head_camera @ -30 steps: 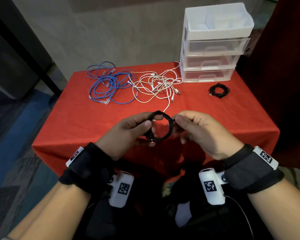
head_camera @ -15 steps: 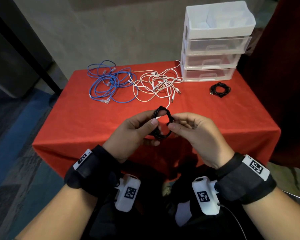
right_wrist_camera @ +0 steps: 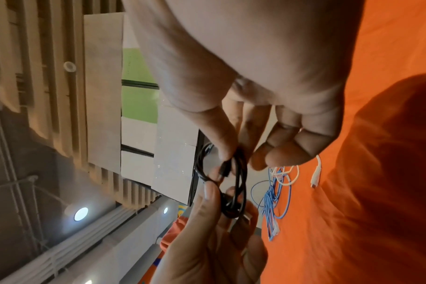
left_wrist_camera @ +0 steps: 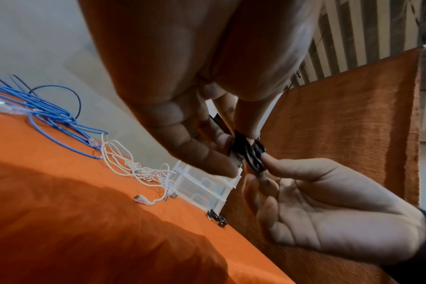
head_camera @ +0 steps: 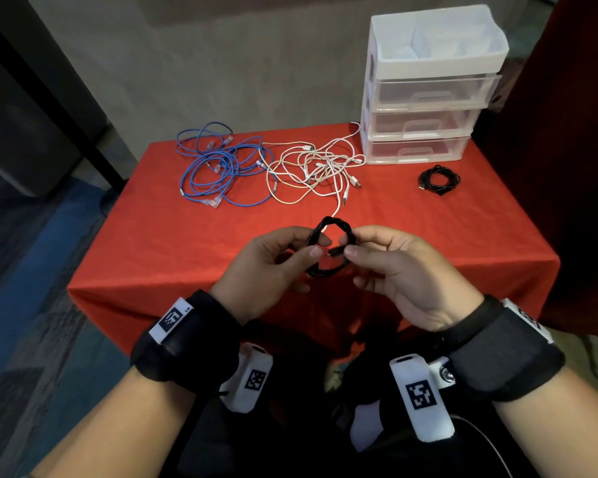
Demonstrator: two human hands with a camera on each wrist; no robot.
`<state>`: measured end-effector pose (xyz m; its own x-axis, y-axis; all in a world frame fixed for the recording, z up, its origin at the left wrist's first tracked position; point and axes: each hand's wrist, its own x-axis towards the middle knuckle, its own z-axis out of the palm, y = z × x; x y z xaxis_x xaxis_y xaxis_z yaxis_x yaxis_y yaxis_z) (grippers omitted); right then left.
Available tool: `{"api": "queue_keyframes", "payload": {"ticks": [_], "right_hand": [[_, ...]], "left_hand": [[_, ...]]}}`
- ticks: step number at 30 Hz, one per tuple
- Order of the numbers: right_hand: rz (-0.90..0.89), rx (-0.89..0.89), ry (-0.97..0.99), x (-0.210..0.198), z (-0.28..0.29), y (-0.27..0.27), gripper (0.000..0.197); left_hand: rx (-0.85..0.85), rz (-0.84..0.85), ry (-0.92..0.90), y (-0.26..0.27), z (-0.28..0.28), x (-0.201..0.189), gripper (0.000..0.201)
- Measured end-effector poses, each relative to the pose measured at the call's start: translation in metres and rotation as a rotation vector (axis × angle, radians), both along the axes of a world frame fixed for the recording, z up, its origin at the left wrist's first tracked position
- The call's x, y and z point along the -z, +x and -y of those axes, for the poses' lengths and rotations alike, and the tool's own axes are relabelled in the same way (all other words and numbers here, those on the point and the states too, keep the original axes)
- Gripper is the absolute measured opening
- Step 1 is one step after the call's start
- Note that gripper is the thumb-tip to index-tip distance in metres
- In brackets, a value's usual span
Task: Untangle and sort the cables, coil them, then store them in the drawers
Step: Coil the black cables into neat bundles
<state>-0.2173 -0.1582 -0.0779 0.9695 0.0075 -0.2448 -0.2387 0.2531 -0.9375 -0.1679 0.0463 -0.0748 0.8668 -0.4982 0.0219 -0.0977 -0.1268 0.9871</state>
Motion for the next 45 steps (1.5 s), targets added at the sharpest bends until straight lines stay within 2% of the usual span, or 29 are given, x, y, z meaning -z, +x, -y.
{"api": "queue_keyframes", "payload": {"ticks": [3, 8, 12, 16, 23, 28, 34, 40, 42, 45], "right_hand": [[0.001, -0.084, 0.028, -0.002, 0.000, -0.002, 0.016], [0.014, -0.228, -0.053, -0.009, 0.003, -0.004, 0.011], [0.057, -0.159, -0.085, -0.009, 0.001, -0.004, 0.014], [0.066, -0.121, -0.072, -0.007, -0.002, -0.005, 0.031], [0.130, -0.001, -0.213, 0.001, 0.001, -0.006, 0.018], [0.196, 0.012, -0.274, 0.000, 0.003, -0.004, 0.007], [0.209, 0.092, -0.114, -0.002, -0.001, -0.001, 0.011], [0.208, 0.066, -0.015, -0.001, -0.006, -0.005, 0.017], [0.200, 0.058, 0.005, -0.002, -0.005, -0.006, 0.024], [0.192, 0.083, 0.000, -0.003, -0.006, -0.006, 0.021]], "left_hand": [[-0.043, 0.020, 0.033, 0.001, 0.002, 0.001, 0.012], [-0.112, 0.001, 0.037, 0.003, 0.003, 0.001, 0.014], [-0.090, -0.053, -0.002, 0.003, 0.003, -0.005, 0.016], [-0.103, -0.120, -0.074, 0.001, 0.003, -0.007, 0.019], [-0.143, -0.169, -0.158, -0.003, 0.004, -0.007, 0.019], [-0.143, -0.189, -0.191, -0.004, 0.006, -0.008, 0.018], [-0.144, -0.200, -0.190, -0.008, 0.009, -0.005, 0.018], [-0.180, -0.180, -0.205, -0.010, 0.012, -0.003, 0.018], [-0.182, -0.170, -0.206, -0.010, 0.013, -0.003, 0.017], [-0.166, -0.151, -0.197, -0.010, 0.014, -0.003, 0.017]]}}
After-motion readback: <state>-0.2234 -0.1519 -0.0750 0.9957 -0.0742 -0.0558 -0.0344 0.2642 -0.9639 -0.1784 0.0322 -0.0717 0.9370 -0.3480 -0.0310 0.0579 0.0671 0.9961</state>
